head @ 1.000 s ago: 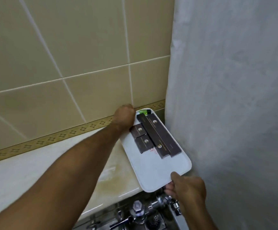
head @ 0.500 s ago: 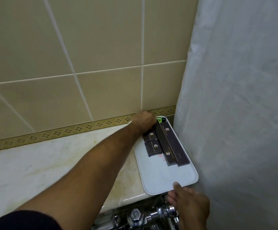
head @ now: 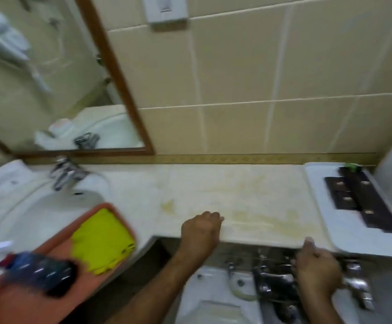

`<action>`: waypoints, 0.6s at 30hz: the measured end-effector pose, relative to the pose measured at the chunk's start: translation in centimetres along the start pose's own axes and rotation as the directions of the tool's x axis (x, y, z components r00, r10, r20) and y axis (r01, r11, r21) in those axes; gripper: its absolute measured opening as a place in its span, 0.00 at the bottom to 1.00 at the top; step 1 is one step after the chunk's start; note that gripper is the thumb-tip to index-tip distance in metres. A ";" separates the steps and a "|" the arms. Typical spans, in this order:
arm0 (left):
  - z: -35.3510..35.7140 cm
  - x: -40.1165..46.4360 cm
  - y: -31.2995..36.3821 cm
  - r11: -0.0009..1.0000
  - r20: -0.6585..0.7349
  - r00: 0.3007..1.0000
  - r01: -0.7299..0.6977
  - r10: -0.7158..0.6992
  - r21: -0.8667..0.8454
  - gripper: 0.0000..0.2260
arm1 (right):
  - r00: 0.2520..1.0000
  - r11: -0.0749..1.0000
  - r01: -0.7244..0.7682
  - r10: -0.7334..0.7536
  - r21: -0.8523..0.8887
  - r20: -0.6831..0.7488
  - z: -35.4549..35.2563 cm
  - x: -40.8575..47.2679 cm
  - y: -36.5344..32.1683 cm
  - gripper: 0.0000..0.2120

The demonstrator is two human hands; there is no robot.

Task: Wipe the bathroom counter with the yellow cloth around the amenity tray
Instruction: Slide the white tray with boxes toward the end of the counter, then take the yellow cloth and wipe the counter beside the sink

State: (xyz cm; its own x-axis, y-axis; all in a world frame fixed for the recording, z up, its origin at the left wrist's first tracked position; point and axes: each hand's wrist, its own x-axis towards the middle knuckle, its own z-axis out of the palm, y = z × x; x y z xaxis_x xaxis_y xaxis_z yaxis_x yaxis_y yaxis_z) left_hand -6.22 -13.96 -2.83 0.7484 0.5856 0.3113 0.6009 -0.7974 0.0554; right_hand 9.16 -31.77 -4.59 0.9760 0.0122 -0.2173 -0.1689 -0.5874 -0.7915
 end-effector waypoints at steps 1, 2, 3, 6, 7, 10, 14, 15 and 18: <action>-1.3 -3.0 -3.5 0.994 -0.003 0.995 0.102 -0.102 0.024 0.05 | 0.994 0.998 0.064 -0.063 -0.015 0.088 2.3 -3.3 -1.0 0.26; -2.6 -5.3 -6.6 0.979 -0.016 0.979 0.201 -0.201 0.043 0.02 | 0.977 0.990 0.139 -0.136 -0.007 0.162 4.5 -6.4 -2.3 0.22; -4.0 -7.3 -9.7 0.950 -0.039 0.951 0.308 -0.306 0.057 0.02 | 0.947 0.976 0.218 -0.217 0.024 0.239 6.8 -9.6 -3.8 0.19; -6.0 -10.4 -17.0 0.780 -0.036 0.780 0.626 -0.625 0.008 0.06 | 0.759 0.890 0.445 -0.433 0.098 0.486 11.7 -18.1 -7.9 0.10; -6.4 -10.6 -18.5 0.701 -0.021 0.701 0.712 -0.713 -0.032 0.08 | 0.669 0.843 0.523 -0.496 0.124 0.554 13.2 -20.3 -8.8 0.08; -6.7 -9.5 -21.3 0.385 0.034 0.400 0.899 -0.916 -0.208 0.12 | 0.435 0.679 0.729 -0.553 0.081 0.711 17.2 -24.8 -11.0 0.12; -5.6 -7.4 -25.7 -0.060 0.182 0.009 0.928 -0.983 -0.367 0.25 | 0.361 0.506 0.855 -0.432 -0.109 0.826 21.8 -28.5 -12.3 0.18; -5.1 -7.1 -26.7 -0.092 0.205 -0.014 0.922 -0.979 -0.377 0.27 | 0.366 0.469 0.871 -0.417 -0.147 0.832 22.6 -28.9 -12.1 0.16; -3.6 -6.6 -29.1 -0.181 0.253 -0.089 0.912 -0.963 -0.368 0.28 | 0.398 0.401 0.886 -0.398 -0.234 0.826 24.5 -29.8 -11.6 0.11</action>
State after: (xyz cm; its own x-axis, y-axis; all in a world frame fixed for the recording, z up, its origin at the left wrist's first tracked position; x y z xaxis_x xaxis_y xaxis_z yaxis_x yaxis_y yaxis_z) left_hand -29.65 4.90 -3.11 -0.5747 0.7526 -0.3214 0.4703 0.6251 0.6230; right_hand -21.33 -5.51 -2.96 0.3425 0.9073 -0.2438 0.8290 -0.4140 -0.3760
